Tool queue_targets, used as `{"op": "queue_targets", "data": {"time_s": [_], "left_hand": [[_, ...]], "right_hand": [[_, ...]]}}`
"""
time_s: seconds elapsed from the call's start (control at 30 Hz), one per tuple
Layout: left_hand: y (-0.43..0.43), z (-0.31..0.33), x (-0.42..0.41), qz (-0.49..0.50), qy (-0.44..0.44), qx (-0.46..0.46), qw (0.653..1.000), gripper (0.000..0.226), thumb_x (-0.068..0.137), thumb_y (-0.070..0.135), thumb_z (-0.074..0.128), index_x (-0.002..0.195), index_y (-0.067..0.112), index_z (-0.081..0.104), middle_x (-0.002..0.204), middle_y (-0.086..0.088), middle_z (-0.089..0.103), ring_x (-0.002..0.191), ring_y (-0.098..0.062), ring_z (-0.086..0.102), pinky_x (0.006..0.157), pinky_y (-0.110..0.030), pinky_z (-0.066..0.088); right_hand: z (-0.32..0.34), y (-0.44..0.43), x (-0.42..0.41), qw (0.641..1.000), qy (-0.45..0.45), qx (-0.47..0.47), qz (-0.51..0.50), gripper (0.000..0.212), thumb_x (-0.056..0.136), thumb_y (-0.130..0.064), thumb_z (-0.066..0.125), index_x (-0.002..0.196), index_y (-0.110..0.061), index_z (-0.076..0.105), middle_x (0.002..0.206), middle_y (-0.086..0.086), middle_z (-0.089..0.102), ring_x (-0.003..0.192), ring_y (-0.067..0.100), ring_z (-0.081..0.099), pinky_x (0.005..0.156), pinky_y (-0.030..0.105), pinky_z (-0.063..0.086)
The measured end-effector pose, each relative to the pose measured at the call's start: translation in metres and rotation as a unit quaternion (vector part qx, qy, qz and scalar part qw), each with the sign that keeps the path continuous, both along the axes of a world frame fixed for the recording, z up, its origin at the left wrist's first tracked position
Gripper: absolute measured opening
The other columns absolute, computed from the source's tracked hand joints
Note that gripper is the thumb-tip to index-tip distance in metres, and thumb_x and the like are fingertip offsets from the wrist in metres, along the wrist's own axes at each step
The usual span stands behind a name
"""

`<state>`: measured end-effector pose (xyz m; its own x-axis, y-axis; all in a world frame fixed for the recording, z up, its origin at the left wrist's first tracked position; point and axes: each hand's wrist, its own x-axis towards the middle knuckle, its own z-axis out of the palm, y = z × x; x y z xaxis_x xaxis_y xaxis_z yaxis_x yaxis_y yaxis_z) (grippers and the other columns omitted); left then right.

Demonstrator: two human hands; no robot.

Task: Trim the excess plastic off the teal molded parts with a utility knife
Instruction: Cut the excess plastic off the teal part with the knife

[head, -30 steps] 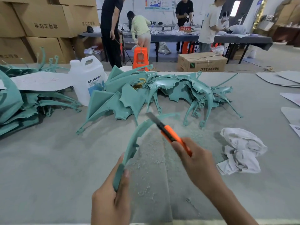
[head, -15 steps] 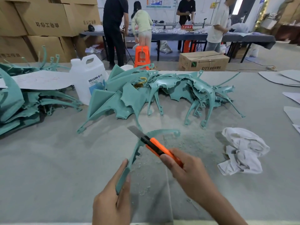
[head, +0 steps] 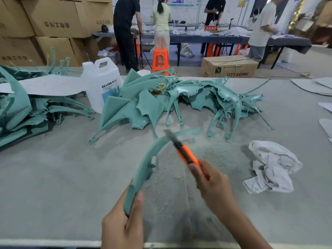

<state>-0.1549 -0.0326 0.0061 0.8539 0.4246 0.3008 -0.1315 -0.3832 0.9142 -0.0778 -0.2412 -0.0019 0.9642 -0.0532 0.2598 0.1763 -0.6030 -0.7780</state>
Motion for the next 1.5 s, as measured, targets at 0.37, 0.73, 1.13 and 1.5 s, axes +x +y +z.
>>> {"op": "queue_targets", "data": {"time_s": [0.37,0.73,1.13,1.5], "left_hand": [[0.012,-0.013,-0.007,-0.013,-0.016,0.059,0.998,0.039,0.089,0.067,0.051,0.126,0.057,0.060,0.108,0.012,0.073,0.097,-0.007,0.066,0.077,-0.001,0.046],[0.031,-0.014,0.020,0.028,0.138,-0.148,0.979,0.007,0.087,0.024,0.077,0.086,0.021,0.071,0.071,0.011,0.074,0.072,-0.005,0.069,0.071,-0.023,0.055],[0.048,-0.035,0.052,-0.002,0.228,0.323,0.919,0.081,0.085,0.062,0.059,0.151,0.031,0.026,0.161,-0.005,0.009,0.143,-0.027,0.014,0.114,-0.049,0.027],[0.016,-0.048,0.085,-0.047,0.248,0.458,0.852,0.099,0.071,0.091,0.008,0.142,0.028,0.036,0.148,0.010,0.039,0.141,-0.013,0.029,0.116,-0.043,0.021]], "right_hand": [[0.010,0.013,-0.017,0.994,0.026,0.002,0.103,0.050,0.087,-0.082,0.039,0.093,-0.037,0.060,0.065,-0.003,0.064,0.044,0.008,0.054,0.044,0.028,0.043],[-0.018,-0.045,0.030,0.986,0.039,0.103,-0.127,0.026,0.099,-0.052,0.049,0.086,-0.032,0.059,0.064,0.005,0.062,0.046,0.015,0.055,0.044,0.031,0.045],[-0.024,-0.018,-0.017,0.998,0.014,0.002,-0.060,0.031,0.083,-0.071,0.045,0.099,-0.048,0.058,0.068,-0.009,0.065,0.053,0.008,0.060,0.053,0.034,0.050],[-0.009,0.021,0.016,0.959,0.037,-0.274,0.053,0.037,0.096,-0.063,0.043,0.121,-0.040,0.059,0.093,-0.005,0.073,0.088,0.021,0.069,0.060,0.033,0.037]]}}
